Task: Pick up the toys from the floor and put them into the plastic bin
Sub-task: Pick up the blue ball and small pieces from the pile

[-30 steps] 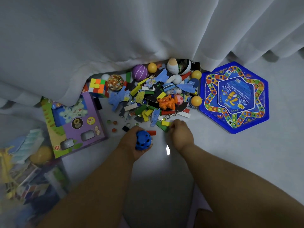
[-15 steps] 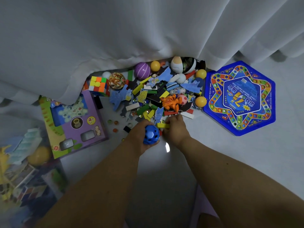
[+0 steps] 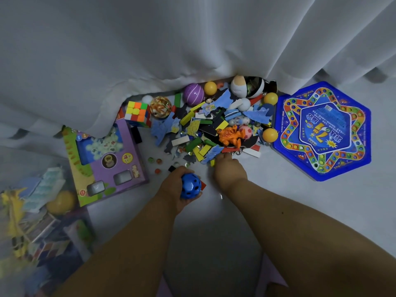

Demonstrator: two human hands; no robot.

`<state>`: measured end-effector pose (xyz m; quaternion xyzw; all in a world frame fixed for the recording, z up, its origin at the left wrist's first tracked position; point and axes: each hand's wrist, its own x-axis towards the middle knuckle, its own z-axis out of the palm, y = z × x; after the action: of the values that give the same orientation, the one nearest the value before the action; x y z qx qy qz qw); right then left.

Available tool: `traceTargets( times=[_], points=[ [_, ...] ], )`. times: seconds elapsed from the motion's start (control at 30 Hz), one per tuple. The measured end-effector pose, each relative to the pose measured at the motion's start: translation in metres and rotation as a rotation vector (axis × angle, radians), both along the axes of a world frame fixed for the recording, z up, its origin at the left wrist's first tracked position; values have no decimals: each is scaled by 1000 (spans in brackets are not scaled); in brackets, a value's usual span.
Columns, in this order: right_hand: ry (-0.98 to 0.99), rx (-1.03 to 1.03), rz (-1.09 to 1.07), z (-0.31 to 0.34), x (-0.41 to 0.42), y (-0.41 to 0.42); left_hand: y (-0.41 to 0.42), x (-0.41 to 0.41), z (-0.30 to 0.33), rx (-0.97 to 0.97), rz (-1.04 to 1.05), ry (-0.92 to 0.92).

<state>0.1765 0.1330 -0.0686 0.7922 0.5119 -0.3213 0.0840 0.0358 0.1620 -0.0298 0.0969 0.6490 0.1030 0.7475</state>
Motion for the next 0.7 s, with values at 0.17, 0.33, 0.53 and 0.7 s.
traceTargets(
  times=[0.17,0.33,0.53,0.7],
  points=[
    [201,-66,-240,11,18,2,0,0,10,1,18,-43],
    [716,42,-888,35,25,-6,4,-5,33,48,5,-22],
    [1317,125,-1209,108,-1,9,42,-27,110,198,-245,38],
    [1523,86,-1045,178,-63,21,91,-78,216,400,-448,172]
  ],
)
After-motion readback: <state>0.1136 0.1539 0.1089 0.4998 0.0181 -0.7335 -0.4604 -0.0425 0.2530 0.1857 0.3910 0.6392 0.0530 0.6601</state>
